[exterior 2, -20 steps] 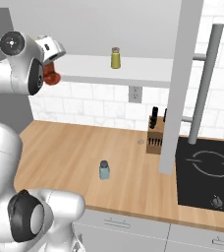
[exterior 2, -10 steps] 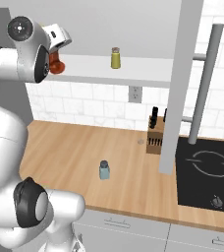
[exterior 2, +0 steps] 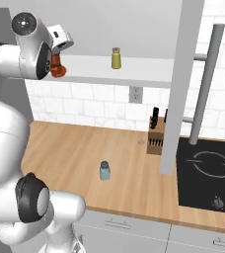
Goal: Put the shaker and condiment bottle from the counter next to their counterparts in the cabinet.
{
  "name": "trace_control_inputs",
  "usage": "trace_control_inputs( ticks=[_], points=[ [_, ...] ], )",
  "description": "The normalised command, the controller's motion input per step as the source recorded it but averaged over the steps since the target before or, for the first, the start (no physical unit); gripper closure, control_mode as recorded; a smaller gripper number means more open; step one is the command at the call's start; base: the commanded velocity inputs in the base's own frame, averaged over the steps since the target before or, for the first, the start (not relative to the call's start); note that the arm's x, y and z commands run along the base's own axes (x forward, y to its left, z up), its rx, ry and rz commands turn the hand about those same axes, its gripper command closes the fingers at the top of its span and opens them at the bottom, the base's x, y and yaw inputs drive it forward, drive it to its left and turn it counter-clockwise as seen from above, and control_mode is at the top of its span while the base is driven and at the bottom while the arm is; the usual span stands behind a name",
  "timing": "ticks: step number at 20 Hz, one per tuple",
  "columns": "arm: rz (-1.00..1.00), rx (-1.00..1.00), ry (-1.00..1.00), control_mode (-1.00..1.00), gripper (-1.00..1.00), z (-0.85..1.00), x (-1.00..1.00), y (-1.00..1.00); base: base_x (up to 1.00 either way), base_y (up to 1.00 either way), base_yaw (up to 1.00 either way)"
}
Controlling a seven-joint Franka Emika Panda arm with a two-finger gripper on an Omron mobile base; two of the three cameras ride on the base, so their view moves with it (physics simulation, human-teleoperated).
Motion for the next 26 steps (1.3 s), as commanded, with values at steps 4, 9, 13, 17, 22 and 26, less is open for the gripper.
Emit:
trace_control_inputs(
  ticks=[4, 9, 13, 17, 22, 26],
  points=[
    [0.00, 0.03, 0.06, -1.00, 1.00, -0.36, 0.37, 0.00, 0.00, 0.00, 0.00],
    [0.00, 0.03, 0.02, -1.00, 1.00, -0.03, 0.48, 0.00, 0.00, 0.00, 0.00],
    [0.00, 0.00, 0.01, -1.00, 1.00, 0.00, 0.47, 0.00, 0.00, 0.00, 0.00],
    [0.00, 0.00, 0.00, -1.00, 1.00, 0.00, 0.19, 0.09, 0.00, 0.00, 0.00],
    [0.01, 0.04, 0.02, -1.00, 1.00, -0.02, 0.06, 0.17, 0.00, 0.00, 0.00],
    [0.02, 0.11, 0.03, -1.00, 1.00, -0.02, 0.11, 0.06, 0.00, 0.00, 0.00]
  ],
)
